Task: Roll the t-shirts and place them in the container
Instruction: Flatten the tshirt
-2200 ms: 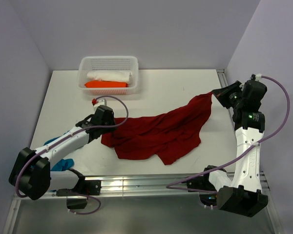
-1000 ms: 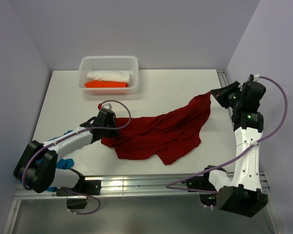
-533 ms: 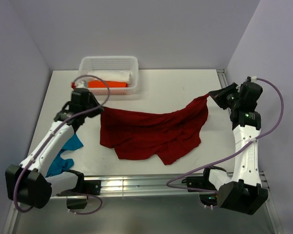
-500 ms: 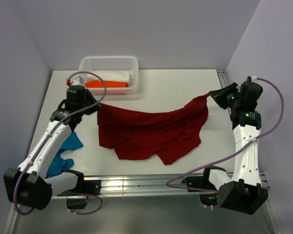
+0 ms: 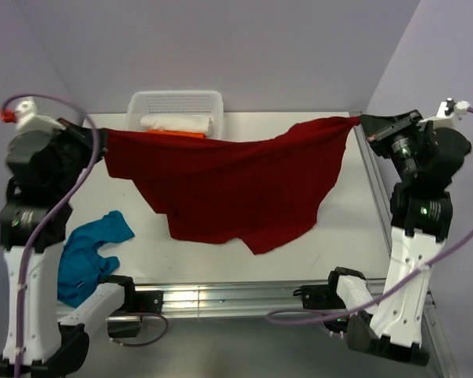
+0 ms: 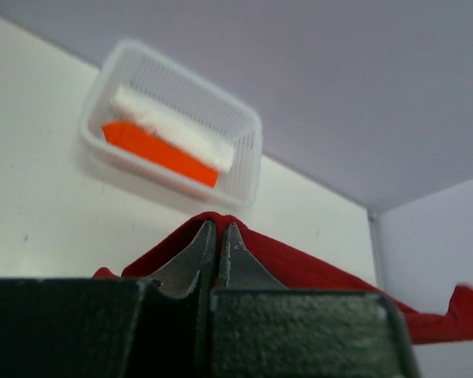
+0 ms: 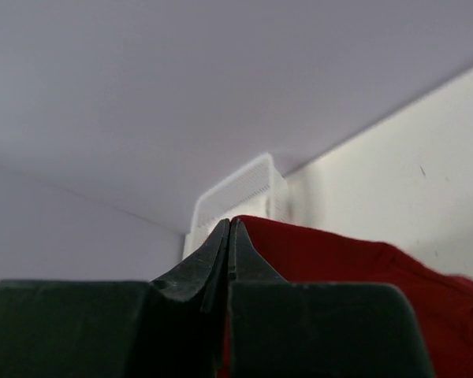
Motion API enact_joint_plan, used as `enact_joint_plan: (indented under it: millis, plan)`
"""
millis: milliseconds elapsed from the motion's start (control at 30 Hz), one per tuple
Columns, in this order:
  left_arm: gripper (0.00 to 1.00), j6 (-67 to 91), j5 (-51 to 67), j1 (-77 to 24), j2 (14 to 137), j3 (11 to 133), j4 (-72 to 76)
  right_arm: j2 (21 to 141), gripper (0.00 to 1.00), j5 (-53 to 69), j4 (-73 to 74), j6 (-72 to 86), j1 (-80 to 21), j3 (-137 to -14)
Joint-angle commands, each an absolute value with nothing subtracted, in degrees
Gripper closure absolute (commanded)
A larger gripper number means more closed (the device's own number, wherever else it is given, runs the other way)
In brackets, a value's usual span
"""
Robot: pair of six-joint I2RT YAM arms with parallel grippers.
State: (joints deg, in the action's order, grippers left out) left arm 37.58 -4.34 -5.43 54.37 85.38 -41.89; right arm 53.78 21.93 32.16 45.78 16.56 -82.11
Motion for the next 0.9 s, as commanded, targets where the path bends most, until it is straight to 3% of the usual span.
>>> enact_joint_plan:
  millis: [0,300,700,867]
  plan:
    - [1.00,34.9,-11.8,-5.1,49.7,94.7,-44.7,47.1,1.00,19.8,29.5,45.2,17.2,-87.5]
    - [1.00,34.4,-17.0,-5.2,46.2,97.5,-40.0,39.6,1.00,13.3,23.6,43.7,17.2,-91.2]
    - [0.99,33.8,-14.5,-5.2,62.9,112.0,-42.2,61.7,1.00,28.5,27.8,48.3,17.2,-109.7]
    - [1.00,32.8,-11.8,-5.2,60.7,113.0,-39.3,65.8,1.00,30.6,31.2,46.8,17.2,-122.3]
